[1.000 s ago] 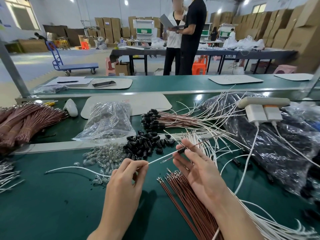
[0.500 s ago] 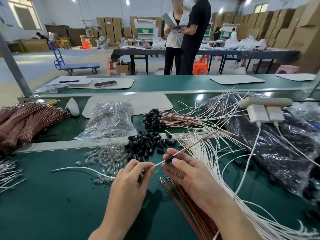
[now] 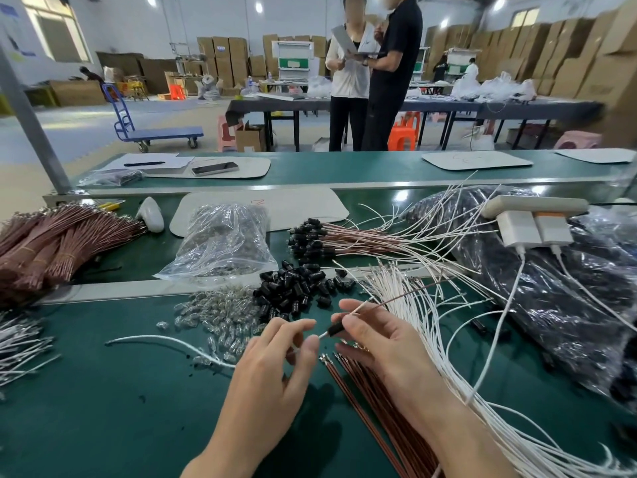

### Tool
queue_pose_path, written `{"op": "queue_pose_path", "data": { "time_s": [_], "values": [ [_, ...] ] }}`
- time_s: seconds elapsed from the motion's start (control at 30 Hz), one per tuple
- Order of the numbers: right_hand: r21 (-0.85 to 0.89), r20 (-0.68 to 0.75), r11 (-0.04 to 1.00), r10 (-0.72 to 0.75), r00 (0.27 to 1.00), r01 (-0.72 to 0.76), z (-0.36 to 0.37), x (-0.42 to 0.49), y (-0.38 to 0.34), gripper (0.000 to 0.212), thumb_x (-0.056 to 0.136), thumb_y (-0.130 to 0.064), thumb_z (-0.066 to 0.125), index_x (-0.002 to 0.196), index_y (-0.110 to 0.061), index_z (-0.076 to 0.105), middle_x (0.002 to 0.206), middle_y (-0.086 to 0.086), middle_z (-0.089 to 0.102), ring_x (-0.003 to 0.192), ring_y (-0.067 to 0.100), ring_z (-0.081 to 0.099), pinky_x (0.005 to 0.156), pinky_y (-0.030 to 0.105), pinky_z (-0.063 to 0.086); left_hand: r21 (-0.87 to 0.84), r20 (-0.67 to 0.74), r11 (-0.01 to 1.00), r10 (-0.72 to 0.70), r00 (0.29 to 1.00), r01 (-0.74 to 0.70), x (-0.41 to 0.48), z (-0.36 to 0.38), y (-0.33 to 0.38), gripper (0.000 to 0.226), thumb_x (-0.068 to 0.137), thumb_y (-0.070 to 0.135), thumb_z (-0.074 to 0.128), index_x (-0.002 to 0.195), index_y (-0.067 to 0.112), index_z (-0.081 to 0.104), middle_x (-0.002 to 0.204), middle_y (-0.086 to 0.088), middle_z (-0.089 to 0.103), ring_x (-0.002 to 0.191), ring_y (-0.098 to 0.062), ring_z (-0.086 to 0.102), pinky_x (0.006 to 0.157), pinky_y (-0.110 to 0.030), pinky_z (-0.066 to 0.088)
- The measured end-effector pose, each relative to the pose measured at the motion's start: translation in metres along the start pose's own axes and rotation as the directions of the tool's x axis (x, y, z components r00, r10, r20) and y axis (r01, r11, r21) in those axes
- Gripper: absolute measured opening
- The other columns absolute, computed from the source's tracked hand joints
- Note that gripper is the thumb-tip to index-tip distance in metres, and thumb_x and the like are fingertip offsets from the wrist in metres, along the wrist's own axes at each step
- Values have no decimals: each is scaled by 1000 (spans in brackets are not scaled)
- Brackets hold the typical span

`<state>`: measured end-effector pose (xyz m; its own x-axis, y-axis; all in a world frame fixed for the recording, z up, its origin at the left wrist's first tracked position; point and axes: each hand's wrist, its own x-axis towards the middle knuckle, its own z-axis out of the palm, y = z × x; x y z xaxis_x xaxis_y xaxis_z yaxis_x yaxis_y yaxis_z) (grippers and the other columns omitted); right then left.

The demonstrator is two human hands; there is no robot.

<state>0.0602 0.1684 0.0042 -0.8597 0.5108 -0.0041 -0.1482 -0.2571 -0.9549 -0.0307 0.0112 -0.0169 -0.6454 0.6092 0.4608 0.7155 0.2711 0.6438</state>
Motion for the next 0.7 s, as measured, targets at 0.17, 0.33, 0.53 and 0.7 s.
{"op": "queue_pose_path", "data": {
  "time_s": [0.17,0.33,0.53,0.7],
  "values": [
    [-139,44,990,-28,999,34,6,-3,4,18,80,-31,77,96,-23,78,104,8,77,103,22,73,84,29,60,16,-7,1000,5,1000,-5,2,1,-2,32,96,55,48,115,36,64,98,24,55,83,-5,59,71,-34,53],
    [-134,-18,990,-47,999,45,6,-2,4,26,77,-37,78,97,-21,80,101,6,77,95,18,74,77,27,60,11,-26,1000,11,1000,-11,4,2,-3,35,96,50,46,114,30,67,98,25,56,85,0,59,69,-24,50],
    [-27,-123,997,-78,989,76,-1,0,-2,30,73,-41,78,96,-21,80,100,5,77,89,16,73,74,29,60,-3,-23,1000,10,1000,-10,4,2,-3,38,96,51,43,115,29,67,100,25,56,87,-1,59,68,-22,49],
    [214,-205,971,-60,977,105,-14,3,-14,14,77,-24,74,88,-18,81,93,7,74,81,17,71,67,28,61,-5,-25,1000,0,1000,-1,4,2,-6,33,97,46,46,117,30,67,101,25,56,90,-2,59,70,-20,47]
  ]
}}
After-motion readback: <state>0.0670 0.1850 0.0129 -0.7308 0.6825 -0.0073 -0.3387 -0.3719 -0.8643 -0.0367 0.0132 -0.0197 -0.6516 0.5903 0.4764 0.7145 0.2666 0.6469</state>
